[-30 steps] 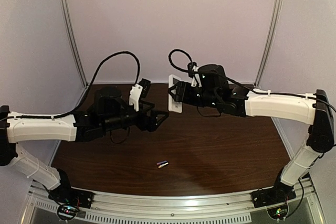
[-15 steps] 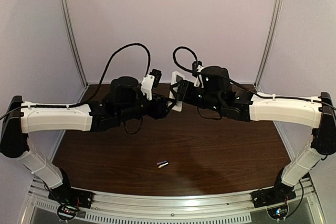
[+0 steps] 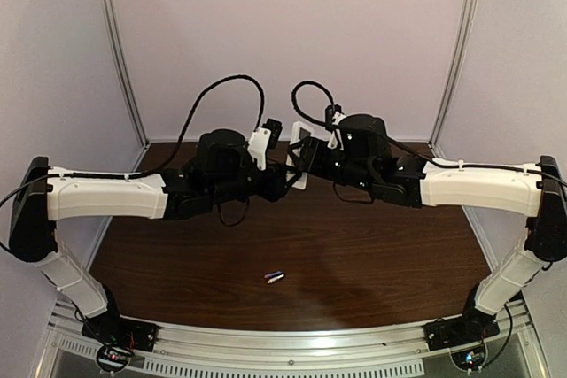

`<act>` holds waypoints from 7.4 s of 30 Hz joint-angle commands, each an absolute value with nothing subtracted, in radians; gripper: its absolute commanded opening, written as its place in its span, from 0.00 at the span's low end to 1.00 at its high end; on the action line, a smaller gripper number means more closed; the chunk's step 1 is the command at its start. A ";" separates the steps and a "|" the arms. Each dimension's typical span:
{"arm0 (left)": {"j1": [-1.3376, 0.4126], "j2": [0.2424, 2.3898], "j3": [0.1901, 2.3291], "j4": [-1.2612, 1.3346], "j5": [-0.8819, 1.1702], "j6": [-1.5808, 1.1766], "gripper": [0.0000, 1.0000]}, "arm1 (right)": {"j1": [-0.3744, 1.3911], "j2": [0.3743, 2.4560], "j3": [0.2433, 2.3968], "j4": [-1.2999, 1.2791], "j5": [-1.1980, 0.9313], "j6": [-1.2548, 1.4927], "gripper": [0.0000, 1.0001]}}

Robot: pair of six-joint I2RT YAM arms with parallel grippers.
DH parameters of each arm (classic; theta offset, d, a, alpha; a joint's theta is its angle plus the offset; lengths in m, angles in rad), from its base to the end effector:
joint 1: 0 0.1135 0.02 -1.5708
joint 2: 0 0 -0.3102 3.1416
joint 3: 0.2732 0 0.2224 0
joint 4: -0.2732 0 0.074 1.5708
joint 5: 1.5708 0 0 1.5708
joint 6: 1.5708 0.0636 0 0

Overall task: Load the batteries into the remote control
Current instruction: Pass from the right arm to the left, then pass from the left arm to the right, then remove the battery cover from the remote control.

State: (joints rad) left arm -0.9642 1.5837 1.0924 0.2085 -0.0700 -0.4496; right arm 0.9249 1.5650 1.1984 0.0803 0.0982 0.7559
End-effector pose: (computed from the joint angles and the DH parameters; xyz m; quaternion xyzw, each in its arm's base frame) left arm 0.2164 -0.3040 0.3372 0.1831 0.7782 -0.3684 0.4744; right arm 0.2285 0.2928 0.3642 -0.0382 0.7994 0.4194 0.4284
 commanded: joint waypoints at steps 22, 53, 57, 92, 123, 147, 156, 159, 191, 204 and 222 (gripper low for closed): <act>-0.929 1.469 1.057 0.258 -0.269 -0.091 0.10 | 0.828 1.133 1.135 -0.223 0.025 0.710 1.00; -1.184 1.446 0.684 1.002 -0.542 1.113 0.10 | 0.820 1.203 1.028 -0.025 -0.631 1.001 1.00; -1.203 1.453 0.682 1.024 -0.532 1.145 0.10 | 0.819 1.208 1.012 -0.033 -0.641 1.014 0.97; -1.279 1.658 0.673 1.377 -0.581 1.543 0.22 | 0.766 1.228 0.896 0.133 -0.694 1.141 0.17; -0.949 1.212 0.913 0.211 0.135 -0.141 0.76 | 0.572 1.072 0.812 0.210 -0.759 0.900 0.00; -0.857 1.503 1.077 0.315 0.483 -0.598 0.53 | 0.630 1.145 0.799 0.272 -0.787 0.866 0.00; -0.857 1.552 1.146 0.244 0.446 -0.582 0.44 | 0.646 1.167 0.813 0.254 -0.784 0.855 0.00; -0.857 1.571 1.164 0.228 0.463 -0.577 0.41 | 0.647 1.169 0.815 0.251 -0.778 0.852 0.00; -0.811 1.587 1.102 0.338 0.673 -0.644 0.17 | 0.644 1.129 0.820 0.264 -0.808 0.836 0.00; -0.813 1.601 1.128 0.248 0.582 -0.657 0.53 | 0.643 1.153 0.818 0.266 -0.757 0.850 0.00; -0.813 1.653 1.169 0.250 0.636 -0.692 0.19 | 0.644 1.158 0.843 0.237 -0.755 0.828 0.00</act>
